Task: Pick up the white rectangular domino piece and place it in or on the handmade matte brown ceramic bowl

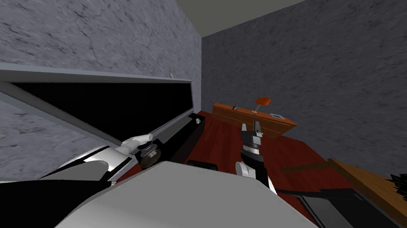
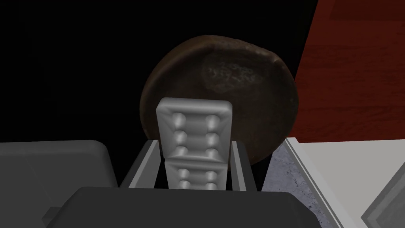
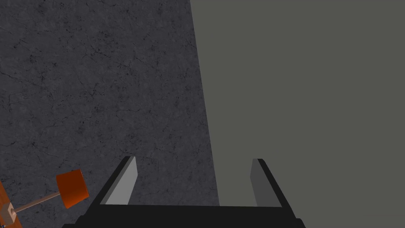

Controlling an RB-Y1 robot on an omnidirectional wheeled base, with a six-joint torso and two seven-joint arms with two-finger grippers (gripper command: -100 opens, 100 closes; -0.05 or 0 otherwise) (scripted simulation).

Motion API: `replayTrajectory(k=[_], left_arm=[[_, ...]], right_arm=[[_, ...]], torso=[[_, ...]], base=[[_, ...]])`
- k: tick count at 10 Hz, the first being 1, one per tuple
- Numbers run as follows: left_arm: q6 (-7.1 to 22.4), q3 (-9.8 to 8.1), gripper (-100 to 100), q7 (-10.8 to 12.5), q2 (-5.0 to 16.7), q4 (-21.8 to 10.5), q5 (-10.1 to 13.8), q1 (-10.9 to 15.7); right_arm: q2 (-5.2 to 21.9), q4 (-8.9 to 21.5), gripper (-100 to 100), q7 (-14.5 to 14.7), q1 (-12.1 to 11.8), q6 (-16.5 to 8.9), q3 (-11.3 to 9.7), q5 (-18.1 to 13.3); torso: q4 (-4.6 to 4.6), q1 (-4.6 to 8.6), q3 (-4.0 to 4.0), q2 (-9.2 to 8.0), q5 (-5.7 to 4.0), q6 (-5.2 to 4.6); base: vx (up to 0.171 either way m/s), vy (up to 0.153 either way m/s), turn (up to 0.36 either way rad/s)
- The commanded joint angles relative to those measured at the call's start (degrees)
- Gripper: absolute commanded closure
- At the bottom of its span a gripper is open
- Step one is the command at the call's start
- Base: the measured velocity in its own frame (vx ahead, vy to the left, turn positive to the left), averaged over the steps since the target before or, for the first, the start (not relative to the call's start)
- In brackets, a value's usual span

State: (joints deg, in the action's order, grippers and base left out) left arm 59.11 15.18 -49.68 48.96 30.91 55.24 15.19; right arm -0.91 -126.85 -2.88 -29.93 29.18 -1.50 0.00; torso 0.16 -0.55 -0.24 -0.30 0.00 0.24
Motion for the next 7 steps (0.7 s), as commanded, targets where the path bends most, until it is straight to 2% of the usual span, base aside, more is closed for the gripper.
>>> replayTrajectory(k=[1,2,4,5,7], left_arm=[[-0.9,0.48,100,-0.4,-1.1,1.4,1.4,1.6],[-0.9,0.48,100,-0.4,-1.1,1.4,1.4,1.6],[-0.7,0.49,100,0.3,-1.0,2.2,1.3,1.1],[-0.7,0.46,-100,0.1,-1.0,2.1,1.3,1.1],[-0.7,0.46,-100,0.2,-1.0,2.1,1.3,1.1]], right_arm=[[0.0,0.0,0,0.0,0.0,0.0,0.0,0.0],[0.0,0.0,0,0.0,0.0,0.0,0.0,0.0],[0.0,0.0,0,0.0,0.0,0.0,0.0,0.0],[0.0,0.0,0,0.0,0.0,0.0,0.0,0.0],[0.0,0.0,0,0.0,0.0,0.0,0.0,0.0]], torso=[[0.0,0.0,0.0,0.0,0.0,0.0],[0.01,-0.11,-0.04,-0.1,0.03,0.03],[-0.05,0.12,0.09,0.15,-0.03,-0.03],[-0.1,0.29,0.19,0.31,-0.07,-0.04],[-0.12,0.4,0.26,0.42,-0.09,-0.05]], base=[[-0.133,0.131,0.229],[-0.123,0.117,0.114],[-0.026,0.035,-0.009],[-0.005,0.006,0.002],[0.0,0.0,0.0]])
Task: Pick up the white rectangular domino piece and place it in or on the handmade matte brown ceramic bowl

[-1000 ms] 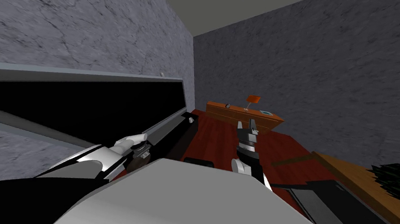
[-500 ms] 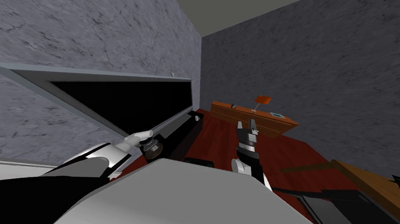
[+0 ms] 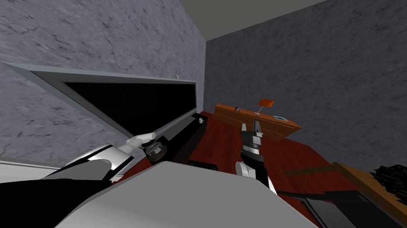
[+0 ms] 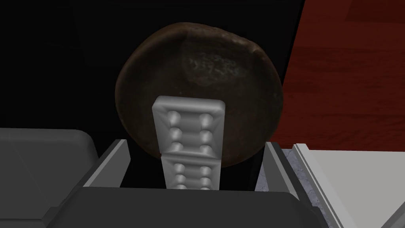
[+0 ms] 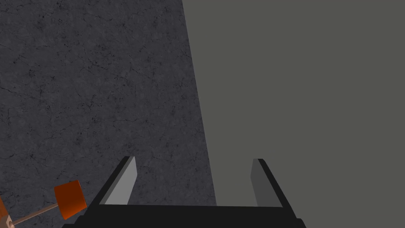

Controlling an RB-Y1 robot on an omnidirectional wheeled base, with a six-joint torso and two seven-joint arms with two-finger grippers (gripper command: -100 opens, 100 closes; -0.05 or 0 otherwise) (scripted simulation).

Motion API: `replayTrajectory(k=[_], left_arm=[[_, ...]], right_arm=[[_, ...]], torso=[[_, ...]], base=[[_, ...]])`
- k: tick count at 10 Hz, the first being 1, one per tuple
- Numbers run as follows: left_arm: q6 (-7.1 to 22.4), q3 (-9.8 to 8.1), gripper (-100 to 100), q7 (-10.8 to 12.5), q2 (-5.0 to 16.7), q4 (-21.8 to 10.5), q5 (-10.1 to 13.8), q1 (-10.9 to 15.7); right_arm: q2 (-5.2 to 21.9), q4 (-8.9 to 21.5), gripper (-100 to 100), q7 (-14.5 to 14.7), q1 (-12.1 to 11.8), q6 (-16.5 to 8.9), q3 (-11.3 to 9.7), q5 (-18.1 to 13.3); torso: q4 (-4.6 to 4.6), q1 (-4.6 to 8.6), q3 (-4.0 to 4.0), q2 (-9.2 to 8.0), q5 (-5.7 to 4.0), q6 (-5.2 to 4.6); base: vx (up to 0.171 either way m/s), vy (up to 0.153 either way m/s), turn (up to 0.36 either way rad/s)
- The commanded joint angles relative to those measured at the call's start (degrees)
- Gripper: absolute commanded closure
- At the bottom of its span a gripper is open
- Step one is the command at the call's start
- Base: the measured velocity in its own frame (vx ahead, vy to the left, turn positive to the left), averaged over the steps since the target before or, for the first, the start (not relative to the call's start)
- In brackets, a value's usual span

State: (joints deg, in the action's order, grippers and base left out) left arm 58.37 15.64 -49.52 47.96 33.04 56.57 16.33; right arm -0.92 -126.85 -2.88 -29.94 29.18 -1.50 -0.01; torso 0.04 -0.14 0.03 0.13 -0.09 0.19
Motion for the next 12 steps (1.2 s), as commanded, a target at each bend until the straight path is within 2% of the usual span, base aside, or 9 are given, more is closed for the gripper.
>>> replayTrajectory(k=[1,2,3,4,6,7,8,9,12], left_arm=[[0.0,0.0,-100,0.0,0.0,0.0,0.0,0.0],[0.0,0.0,-100,0.0,0.0,0.0,0.0,0.0],[0.0,0.0,0,0.0,0.0,0.0,0.0,0.0],[0.3,-0.36,-100,-2.1,0.9,-0.5,0.8,-0.1],[1.0,-1.09,-100,-5.6,2.6,-1.4,2.4,-0.2],[1.0,-1.09,-100,-6.2,2.6,-1.4,2.4,-0.2],[1.4,-1.45,-100,-8.0,3.5,-1.8,3.2,-0.2],[1.4,-1.45,-100,-8.3,3.5,-1.8,3.2,-0.2],[2.4,-2.54,-100,-14.3,6.1,-3.2,5.6,-0.4]], right_arm=[[0.0,0.0,0,0.0,0.0,0.0,0.0,0.0],[0.0,0.0,0,0.0,0.0,0.0,0.0,0.0],[0.0,0.0,0,0.0,0.0,0.0,0.0,0.0],[0.0,0.0,0,0.0,0.0,0.0,0.0,0.0],[0.0,0.0,0,0.0,0.0,0.0,0.0,0.0],[0.0,0.0,0,0.0,0.0,0.0,0.0,0.0],[0.0,0.0,0,0.0,0.0,0.0,0.0,0.0],[0.0,0.0,0,0.0,0.0,0.0,0.0,0.0],[0.0,0.0,0,0.0,0.0,0.0,0.0,0.0]], torso=[[0.0,0.0,0.0,0.0,0.0,0.0],[0.0,0.0,0.0,0.01,0.0,0.0],[0.0,0.01,0.01,0.01,0.0,0.0],[0.0,0.01,0.01,0.01,0.0,0.0],[-0.06,0.26,0.17,0.32,-0.06,0.03],[-0.1,0.42,0.27,0.48,-0.1,0.01],[-0.09,0.34,0.22,0.37,-0.08,-0.03],[-0.06,0.27,0.16,0.28,-0.07,0.0],[-0.07,0.23,0.19,0.34,-0.05,0.02]], base=[[0.0,0.0,0.0],[0.0,0.0,0.0],[0.0,0.0,0.0],[0.043,-0.03,0.084],[0.125,-0.099,0.175],[0.083,-0.086,0.043],[0.057,-0.066,0.048],[0.043,-0.042,0.064],[0.089,-0.063,0.138]])
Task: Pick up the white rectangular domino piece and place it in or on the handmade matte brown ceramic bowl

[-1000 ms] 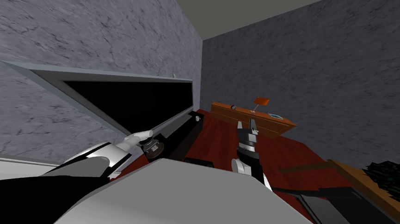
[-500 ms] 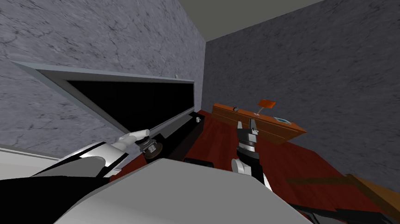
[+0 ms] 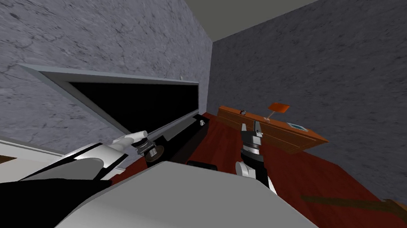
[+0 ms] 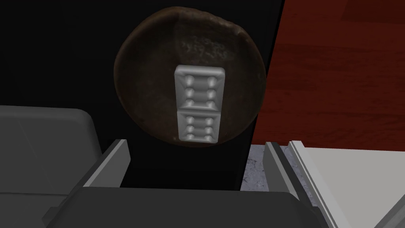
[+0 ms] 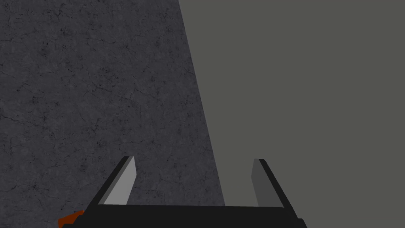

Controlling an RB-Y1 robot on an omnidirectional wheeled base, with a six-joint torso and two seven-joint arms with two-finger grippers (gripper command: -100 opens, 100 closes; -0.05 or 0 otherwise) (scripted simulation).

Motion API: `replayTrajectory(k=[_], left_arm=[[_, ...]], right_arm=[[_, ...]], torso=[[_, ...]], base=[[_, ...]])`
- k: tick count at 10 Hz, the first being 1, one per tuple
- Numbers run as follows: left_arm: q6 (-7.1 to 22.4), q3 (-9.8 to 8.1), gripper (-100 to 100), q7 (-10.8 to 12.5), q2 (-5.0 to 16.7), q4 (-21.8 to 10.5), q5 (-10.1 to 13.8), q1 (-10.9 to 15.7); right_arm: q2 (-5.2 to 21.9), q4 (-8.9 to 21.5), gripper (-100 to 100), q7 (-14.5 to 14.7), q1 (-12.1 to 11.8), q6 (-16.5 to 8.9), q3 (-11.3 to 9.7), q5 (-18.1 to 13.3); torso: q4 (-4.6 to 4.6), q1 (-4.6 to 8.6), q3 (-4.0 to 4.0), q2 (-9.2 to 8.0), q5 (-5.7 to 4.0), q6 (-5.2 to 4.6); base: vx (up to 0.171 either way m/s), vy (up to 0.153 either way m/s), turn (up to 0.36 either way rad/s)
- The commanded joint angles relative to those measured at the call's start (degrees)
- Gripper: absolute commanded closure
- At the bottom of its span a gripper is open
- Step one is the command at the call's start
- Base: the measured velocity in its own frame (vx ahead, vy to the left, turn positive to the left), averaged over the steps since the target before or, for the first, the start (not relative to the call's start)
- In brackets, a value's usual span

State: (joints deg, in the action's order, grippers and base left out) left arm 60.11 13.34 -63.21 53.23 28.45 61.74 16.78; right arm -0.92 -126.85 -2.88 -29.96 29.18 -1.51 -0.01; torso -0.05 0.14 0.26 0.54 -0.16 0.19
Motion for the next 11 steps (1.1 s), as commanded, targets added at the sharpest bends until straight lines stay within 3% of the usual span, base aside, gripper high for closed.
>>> replayTrajectory(k=[1,2,5,6,11], left_arm=[[1.0,-0.6,-100,-2.9,1.7,1.0,1.2,-0.9],[1.4,-0.97,-100,-5.0,2.6,0.5,2.0,-0.9],[1.2,-0.95,-100,-5.5,2.5,-0.2,2.0,-0.6],[1.3,-0.96,0,-5.3,2.5,0.0,2.0,-0.7],[1.3,-0.96,0,-5.3,2.5,0.0,2.0,-0.7]], right_arm=[[0.0,0.0,0,0.0,0.0,0.0,0.0,0.0],[0.0,0.0,0,0.0,0.0,0.0,0.0,0.0],[0.0,0.0,0,0.0,0.0,0.0,0.0,0.0],[0.0,0.0,0,0.0,0.0,0.0,0.0,0.0],[0.0,0.0,0,0.0,0.0,0.0,0.0,0.0]], torso=[[0.0,0.0,0.0,0.0,0.0,0.0],[-0.01,0.09,0.02,0.03,-0.02,-0.01],[0.04,-0.12,-0.13,-0.24,0.02,-0.04],[0.06,-0.24,-0.17,-0.31,0.06,-0.03],[0.08,-0.32,-0.21,-0.37,0.08,-0.03]], base=[[0.115,-0.106,0.134],[0.105,-0.134,0.122],[0.029,-0.048,0.017],[0.0,0.0,0.0],[0.0,0.0,0.0]])
